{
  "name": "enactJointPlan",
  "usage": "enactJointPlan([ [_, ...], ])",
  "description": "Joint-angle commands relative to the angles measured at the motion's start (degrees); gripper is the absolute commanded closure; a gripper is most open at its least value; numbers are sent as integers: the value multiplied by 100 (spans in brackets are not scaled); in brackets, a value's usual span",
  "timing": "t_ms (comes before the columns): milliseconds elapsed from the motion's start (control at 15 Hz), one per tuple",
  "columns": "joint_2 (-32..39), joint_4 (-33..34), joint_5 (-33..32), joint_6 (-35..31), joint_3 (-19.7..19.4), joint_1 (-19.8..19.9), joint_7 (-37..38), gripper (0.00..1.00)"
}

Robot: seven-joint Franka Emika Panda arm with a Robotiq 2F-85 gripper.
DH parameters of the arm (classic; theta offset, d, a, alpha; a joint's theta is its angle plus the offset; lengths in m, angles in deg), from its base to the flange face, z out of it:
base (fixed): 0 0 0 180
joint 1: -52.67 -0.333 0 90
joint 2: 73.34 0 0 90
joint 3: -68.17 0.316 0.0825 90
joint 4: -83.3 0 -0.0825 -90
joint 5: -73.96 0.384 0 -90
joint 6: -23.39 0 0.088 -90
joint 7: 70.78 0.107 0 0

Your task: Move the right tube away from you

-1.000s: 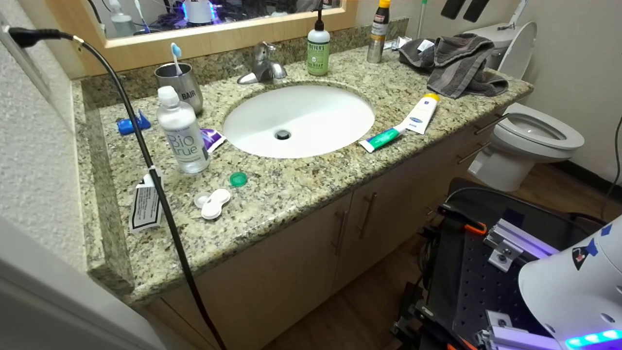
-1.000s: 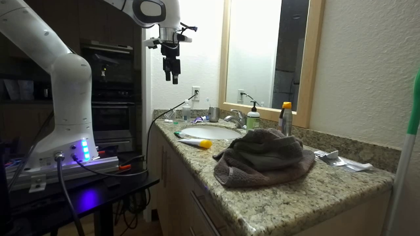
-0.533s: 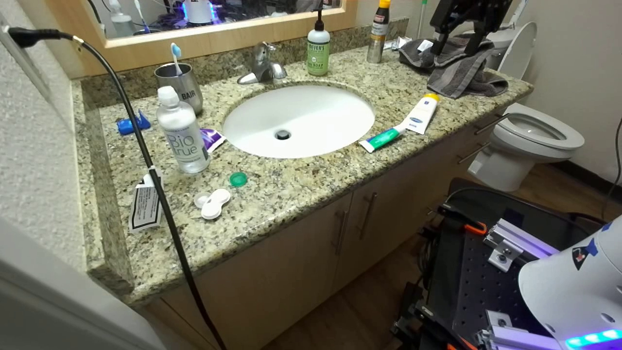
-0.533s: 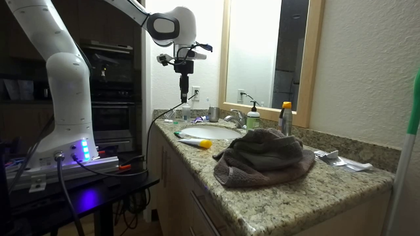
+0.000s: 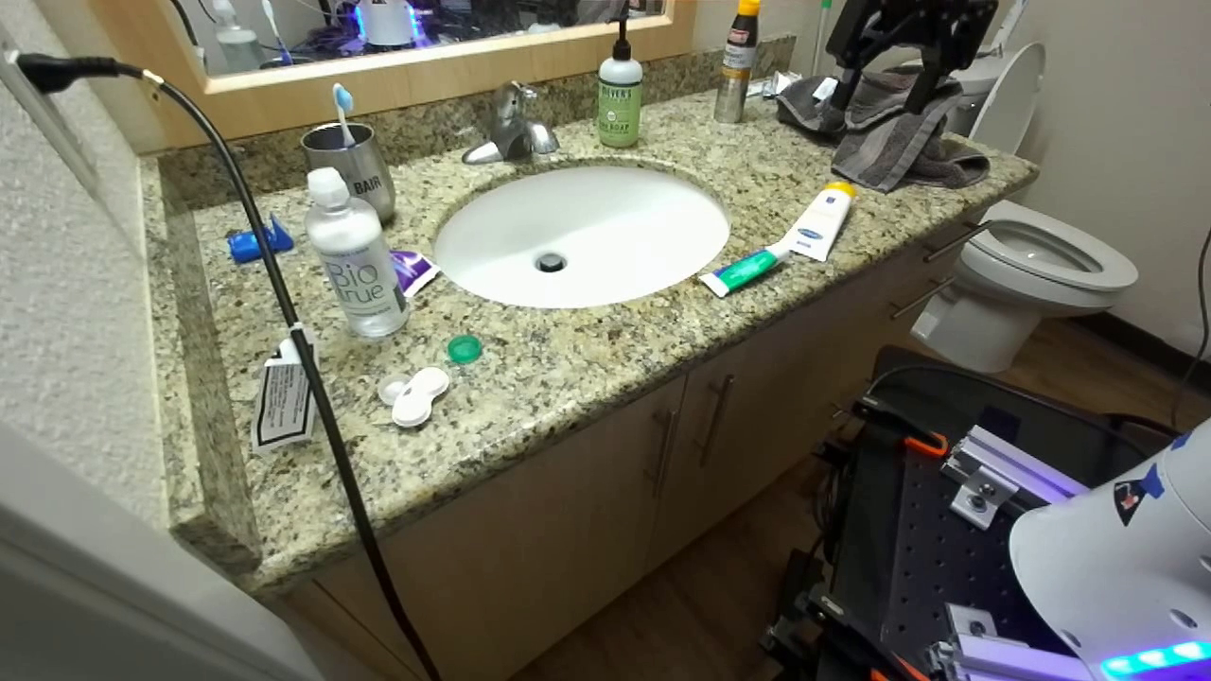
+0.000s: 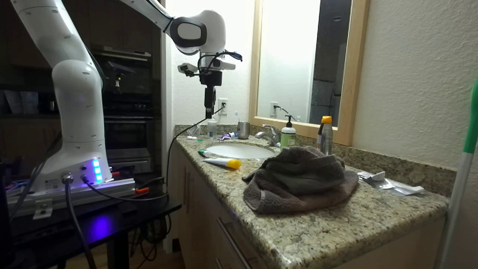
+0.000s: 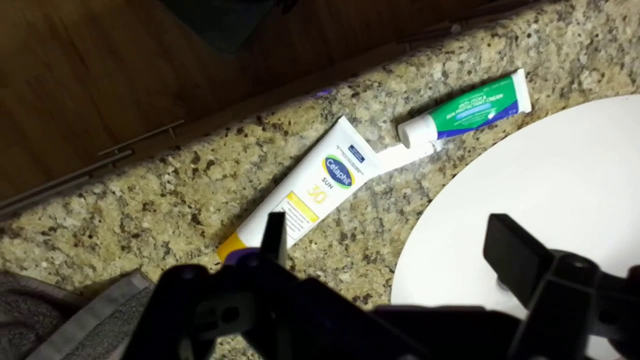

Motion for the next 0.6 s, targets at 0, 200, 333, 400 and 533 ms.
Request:
enactJointPlan([
  [0,543,254,234,0,74,304,693,0],
  [200,795,328,336,66,41,432,1189,0],
  [333,575,172,235,6,95,408,997,0],
  [400,578,173,234,6,100,407,997,0],
  [533,542,173,234,7,123,404,997,0],
])
